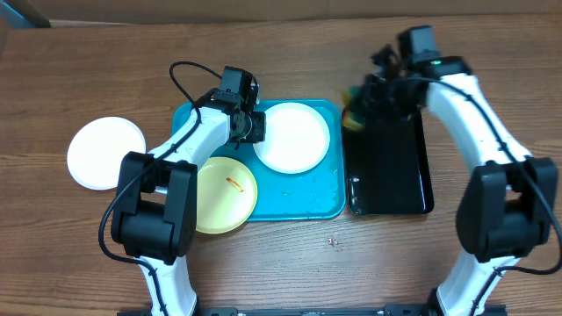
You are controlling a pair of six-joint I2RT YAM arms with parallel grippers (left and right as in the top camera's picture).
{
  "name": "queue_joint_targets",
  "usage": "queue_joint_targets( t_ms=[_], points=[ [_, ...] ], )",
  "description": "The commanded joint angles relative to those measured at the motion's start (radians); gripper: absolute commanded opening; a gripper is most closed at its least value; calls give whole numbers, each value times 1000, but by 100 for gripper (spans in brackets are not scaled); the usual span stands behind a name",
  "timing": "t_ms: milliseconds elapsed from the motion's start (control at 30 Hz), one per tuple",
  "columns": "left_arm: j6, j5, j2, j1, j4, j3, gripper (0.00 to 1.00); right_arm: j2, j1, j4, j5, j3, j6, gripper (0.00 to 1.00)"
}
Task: Clean dirty plates on tray and stack at the side
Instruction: 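Return the sponge to the black tray and release it with right gripper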
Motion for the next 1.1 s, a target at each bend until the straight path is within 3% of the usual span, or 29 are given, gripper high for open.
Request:
queue_joint_targets(
  t_ms=[0,167,367,433,500,533,667,767,833,867,900,1067],
  points=[
    [-14,-4,16,-7,3,12,30,-23,-23,-92,201,-13,-79,4],
    [-14,-4,16,-8,2,12,32,-23,-29,-131,404,-99,-78,4],
    [-14,-4,16,-8,-14,12,32,-22,-29,-25,411,-214,-78,4],
    [-14,-4,16,-9,-15,12,31,-22,-29,10,410,-232,-78,17],
    [-14,-4,16,-9,-15,12,31,-22,-29,17,410,-230,-78,49],
    [-14,-4,16,-9,-15,12,31,-22,-29,17,410,-229,-79,57],
    [-19,-4,16,-9,-16,12,34,-24,-29,0,407,-200,-78,66],
    [-37,-4,16,-9,-11,12,44,-41,-29,-71,407,-100,-79,70],
    [-37,-4,16,-9,-7,12,45,-54,-31,-129,409,-16,-79,73],
    [-37,-5,16,-10,-8,12,42,-59,-34,-153,419,24,-81,81],
    [-37,-5,16,-12,-9,12,38,-63,-39,-172,435,58,-87,96],
    [-37,-4,16,-35,-19,12,18,-67,-69,-202,481,126,-87,100]
  ],
)
